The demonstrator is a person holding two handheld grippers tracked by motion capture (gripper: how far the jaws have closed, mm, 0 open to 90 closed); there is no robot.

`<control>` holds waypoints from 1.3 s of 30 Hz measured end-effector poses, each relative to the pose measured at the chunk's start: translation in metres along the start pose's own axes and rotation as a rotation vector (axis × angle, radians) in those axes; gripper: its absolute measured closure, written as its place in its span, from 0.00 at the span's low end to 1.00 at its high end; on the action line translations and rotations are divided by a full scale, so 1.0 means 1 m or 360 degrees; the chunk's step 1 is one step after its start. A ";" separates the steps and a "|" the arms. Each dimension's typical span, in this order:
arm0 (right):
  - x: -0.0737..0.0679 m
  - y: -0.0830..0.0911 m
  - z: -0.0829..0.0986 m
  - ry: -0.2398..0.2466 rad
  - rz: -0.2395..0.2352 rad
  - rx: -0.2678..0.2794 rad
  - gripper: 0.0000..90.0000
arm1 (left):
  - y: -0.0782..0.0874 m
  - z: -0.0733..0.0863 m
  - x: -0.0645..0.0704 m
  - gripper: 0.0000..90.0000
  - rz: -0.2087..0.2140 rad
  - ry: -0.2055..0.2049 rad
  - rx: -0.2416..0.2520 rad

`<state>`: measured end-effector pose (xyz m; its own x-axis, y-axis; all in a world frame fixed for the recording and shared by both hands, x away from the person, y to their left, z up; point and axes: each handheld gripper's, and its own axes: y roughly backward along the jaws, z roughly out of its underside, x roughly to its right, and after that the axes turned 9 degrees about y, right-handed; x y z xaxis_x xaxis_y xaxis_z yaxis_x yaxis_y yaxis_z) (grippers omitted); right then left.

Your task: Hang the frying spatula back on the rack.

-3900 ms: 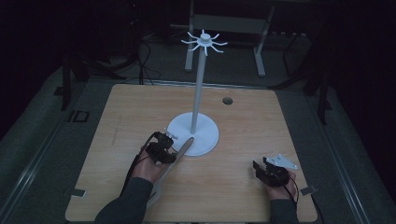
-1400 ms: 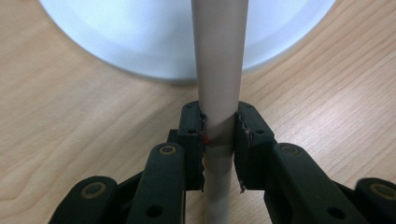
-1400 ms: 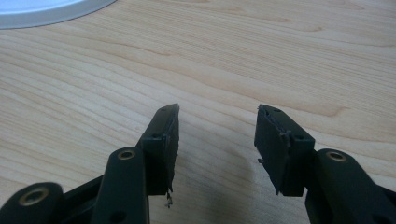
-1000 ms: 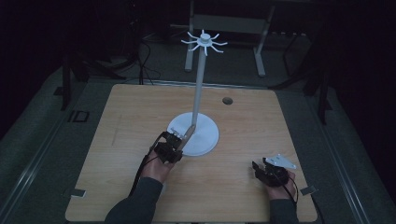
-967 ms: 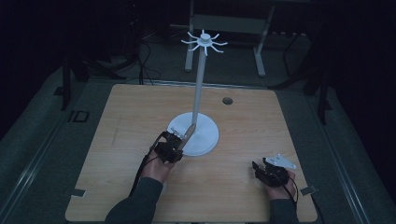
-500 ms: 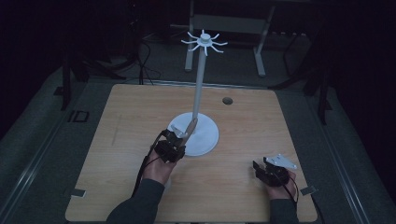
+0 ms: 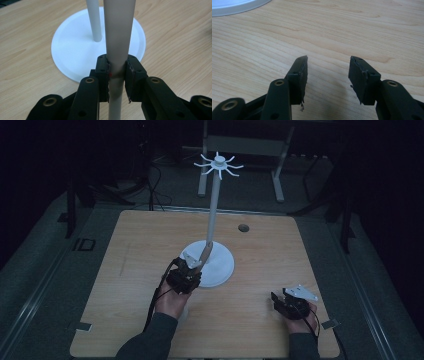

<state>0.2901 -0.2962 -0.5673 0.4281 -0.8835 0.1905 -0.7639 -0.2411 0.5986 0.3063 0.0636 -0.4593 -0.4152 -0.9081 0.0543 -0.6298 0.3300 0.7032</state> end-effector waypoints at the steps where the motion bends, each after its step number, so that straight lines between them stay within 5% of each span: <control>1: 0.000 0.000 0.000 0.0002 0.0002 0.0001 0.55 | 0.002 0.000 0.000 0.83 -0.0001 -0.0001 0.0016; 21: 0.001 0.000 0.000 0.0000 0.0013 0.0007 0.55 | 0.020 -0.004 -0.003 0.83 -0.0059 0.0109 0.0277; 39: 0.000 0.000 0.000 0.0006 0.0014 0.0003 0.54 | 0.027 -0.012 0.012 0.83 -0.0114 0.0138 0.0531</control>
<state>0.2906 -0.2959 -0.5672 0.4232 -0.8840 0.1985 -0.7686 -0.2342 0.5953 0.2920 0.0582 -0.4319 -0.3138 -0.9458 0.0835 -0.8412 0.3178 0.4375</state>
